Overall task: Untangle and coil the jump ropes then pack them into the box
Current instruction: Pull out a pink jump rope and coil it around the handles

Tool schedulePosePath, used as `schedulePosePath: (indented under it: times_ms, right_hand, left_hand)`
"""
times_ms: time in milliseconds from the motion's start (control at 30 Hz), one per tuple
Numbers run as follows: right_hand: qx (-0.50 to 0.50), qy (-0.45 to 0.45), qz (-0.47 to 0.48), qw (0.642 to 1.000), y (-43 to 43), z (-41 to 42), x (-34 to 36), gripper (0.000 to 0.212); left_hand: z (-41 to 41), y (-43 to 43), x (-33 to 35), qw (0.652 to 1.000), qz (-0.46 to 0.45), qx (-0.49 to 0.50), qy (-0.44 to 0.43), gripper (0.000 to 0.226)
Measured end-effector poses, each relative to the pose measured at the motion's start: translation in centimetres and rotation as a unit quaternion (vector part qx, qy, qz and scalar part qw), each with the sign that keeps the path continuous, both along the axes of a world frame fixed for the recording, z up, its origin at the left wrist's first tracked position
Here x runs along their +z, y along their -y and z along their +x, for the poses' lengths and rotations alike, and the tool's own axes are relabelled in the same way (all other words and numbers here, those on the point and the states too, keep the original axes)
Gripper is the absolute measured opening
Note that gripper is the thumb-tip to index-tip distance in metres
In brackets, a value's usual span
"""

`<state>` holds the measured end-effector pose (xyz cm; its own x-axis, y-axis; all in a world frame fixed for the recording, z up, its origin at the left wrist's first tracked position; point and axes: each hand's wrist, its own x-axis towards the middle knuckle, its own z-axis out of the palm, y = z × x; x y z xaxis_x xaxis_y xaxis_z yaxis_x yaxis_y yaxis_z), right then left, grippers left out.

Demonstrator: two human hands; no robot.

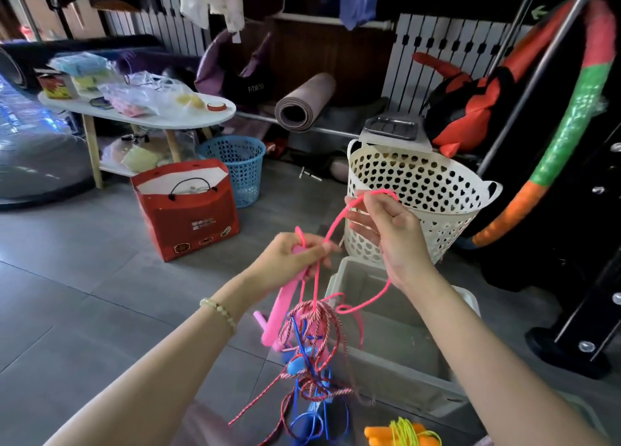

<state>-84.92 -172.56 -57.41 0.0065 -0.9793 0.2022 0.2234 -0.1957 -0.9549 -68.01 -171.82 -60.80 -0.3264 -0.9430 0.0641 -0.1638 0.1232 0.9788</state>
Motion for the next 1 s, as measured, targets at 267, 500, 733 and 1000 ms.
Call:
schedulePosePath:
  times_ms: [267,500,733,1000]
  right_hand:
    - [0.276,-0.160,0.120,0.940,-1.0,2.3,-5.5,0.035]
    - [0.220,-0.254,0.018,0.942,-1.1,4.0,-6.1,0.007]
    - [0.106,-0.148,0.043,0.982,-0.2,4.7,-5.5,0.013]
    - [-0.002,-0.036,0.050,0.998,0.6,4.2,-3.2,0.007]
  left_hand:
    - [1.9,1.0,3.8,0.966,0.002,0.073,-0.248,0.020]
    - [4.1,1.1,3.7,0.955,0.017,0.090,-0.281,0.021]
    - [4.7,1.0,1.9,0.985,0.036,0.095,-0.137,0.021]
    - [4.7,0.6,-0.9,0.997,0.052,0.045,0.044,0.028]
